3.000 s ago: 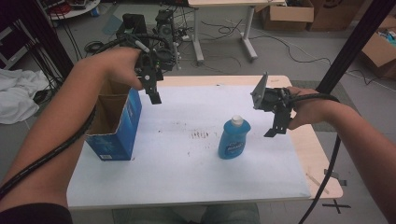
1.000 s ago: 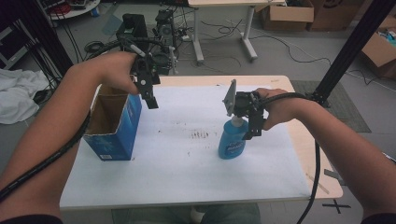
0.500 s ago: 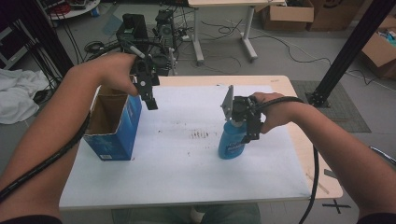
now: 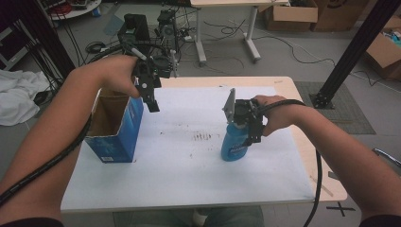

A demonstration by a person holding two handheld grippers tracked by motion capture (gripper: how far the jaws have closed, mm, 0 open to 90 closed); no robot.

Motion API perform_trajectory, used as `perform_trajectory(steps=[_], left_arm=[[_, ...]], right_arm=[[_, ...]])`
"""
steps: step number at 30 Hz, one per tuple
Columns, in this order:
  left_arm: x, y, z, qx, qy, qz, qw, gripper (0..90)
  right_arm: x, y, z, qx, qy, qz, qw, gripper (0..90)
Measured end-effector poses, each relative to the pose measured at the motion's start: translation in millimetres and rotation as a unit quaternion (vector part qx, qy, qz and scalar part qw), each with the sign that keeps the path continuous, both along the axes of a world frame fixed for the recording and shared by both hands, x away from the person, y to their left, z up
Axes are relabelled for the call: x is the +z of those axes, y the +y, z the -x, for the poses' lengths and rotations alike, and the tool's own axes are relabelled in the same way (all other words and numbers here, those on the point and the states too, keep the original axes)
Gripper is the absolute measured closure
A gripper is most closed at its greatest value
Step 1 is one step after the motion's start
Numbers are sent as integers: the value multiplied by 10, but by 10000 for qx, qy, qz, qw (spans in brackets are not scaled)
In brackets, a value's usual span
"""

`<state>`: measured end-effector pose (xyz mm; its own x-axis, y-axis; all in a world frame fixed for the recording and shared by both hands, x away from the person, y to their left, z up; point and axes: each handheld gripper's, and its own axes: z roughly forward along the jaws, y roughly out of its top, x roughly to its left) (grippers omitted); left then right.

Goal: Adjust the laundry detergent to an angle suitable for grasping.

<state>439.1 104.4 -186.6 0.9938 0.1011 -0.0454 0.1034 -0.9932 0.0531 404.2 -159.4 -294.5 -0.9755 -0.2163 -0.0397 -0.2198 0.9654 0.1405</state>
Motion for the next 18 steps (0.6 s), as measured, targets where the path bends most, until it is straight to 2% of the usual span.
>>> perform_trajectory(steps=[10, 18], left_arm=[[-15, 22, -2, 25, 7, -1, 10000, 1], [-24, 26, -9, 17, -5, 17, 10000, 1]], right_arm=[[-36, 34, -11, 76, -22, 66, 9999, 51], [-39, 29, -22, 93, -28, 82, 9999, 128]])
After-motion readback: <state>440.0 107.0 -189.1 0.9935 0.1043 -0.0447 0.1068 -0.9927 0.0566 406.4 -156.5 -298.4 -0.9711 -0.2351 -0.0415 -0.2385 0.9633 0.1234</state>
